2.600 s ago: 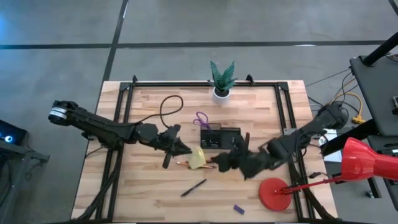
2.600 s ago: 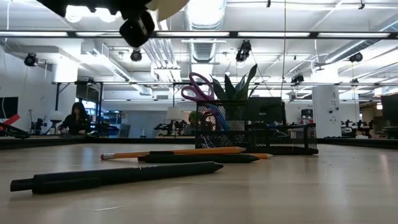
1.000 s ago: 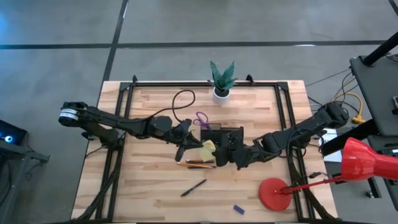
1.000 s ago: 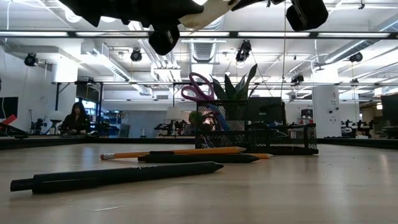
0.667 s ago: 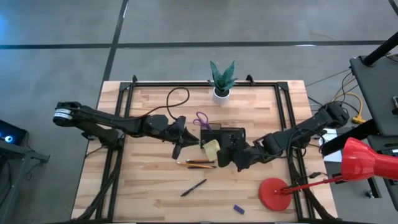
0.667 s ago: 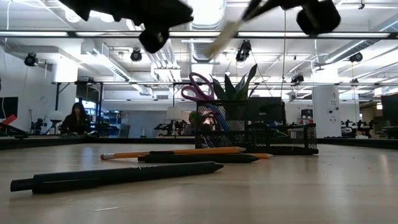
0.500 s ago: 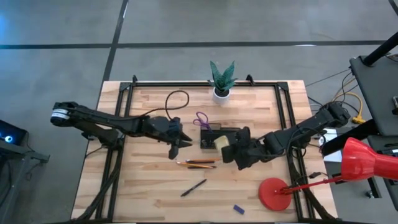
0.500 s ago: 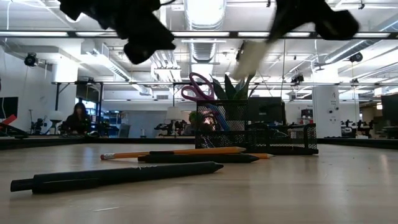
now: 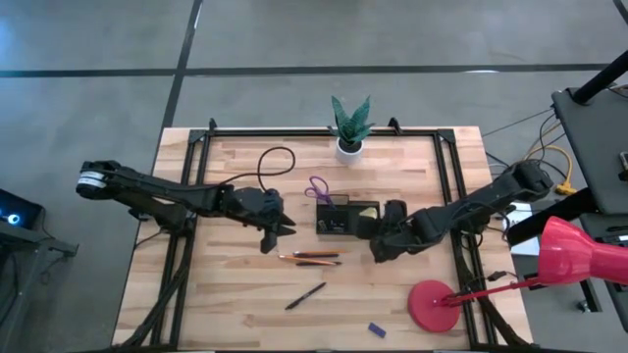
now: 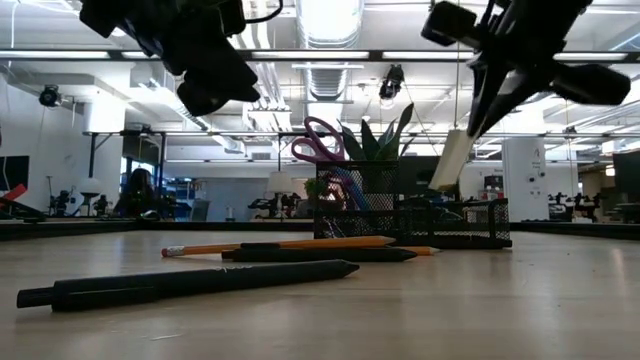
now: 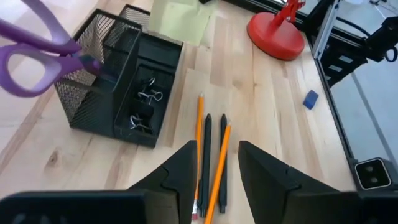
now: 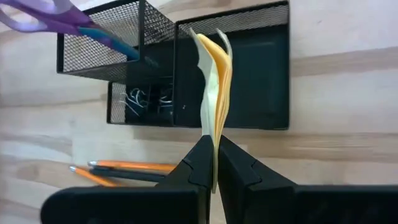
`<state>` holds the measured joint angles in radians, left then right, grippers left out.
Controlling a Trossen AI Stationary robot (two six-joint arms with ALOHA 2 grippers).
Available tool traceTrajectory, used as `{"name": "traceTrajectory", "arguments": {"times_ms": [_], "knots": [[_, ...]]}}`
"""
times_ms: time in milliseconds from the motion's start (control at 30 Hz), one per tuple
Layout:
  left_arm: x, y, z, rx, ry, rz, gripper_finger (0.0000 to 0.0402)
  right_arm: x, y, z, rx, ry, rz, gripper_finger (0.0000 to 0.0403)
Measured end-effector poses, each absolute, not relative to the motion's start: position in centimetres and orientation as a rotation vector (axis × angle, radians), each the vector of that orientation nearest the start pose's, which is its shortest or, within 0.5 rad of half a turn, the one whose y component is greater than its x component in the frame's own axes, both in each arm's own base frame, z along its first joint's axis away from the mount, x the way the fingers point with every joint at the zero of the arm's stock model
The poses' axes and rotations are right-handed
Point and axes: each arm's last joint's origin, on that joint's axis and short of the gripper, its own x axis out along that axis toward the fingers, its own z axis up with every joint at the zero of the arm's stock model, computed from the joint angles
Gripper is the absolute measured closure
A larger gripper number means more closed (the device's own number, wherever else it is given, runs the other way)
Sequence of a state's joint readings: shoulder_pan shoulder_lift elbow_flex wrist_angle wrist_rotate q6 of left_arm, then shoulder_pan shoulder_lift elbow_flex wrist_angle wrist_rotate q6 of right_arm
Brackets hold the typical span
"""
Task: Pick and place office supplies into organizer
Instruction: Put the yellow pad into the black organizer
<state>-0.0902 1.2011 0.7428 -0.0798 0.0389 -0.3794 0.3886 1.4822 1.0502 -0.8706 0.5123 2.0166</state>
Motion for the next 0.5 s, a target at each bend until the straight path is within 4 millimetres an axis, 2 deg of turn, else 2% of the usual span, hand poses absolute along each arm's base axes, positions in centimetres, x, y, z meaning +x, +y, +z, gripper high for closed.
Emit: {"name": "traceTrajectory", "arguments": {"times_ms": [300,500], "knots": [[25.1,-2.4,24.1,-0.356,0.568,-0.019,0.0299,26.1,6.6,21.3,1.21,0.453,-1.185,0.0395],[25.1,-2.4,24.2,-0.356,0.559,-0.02,0.0299,27.8,5.4,20.5,1.229,0.458,-1.147,0.0395]]}}
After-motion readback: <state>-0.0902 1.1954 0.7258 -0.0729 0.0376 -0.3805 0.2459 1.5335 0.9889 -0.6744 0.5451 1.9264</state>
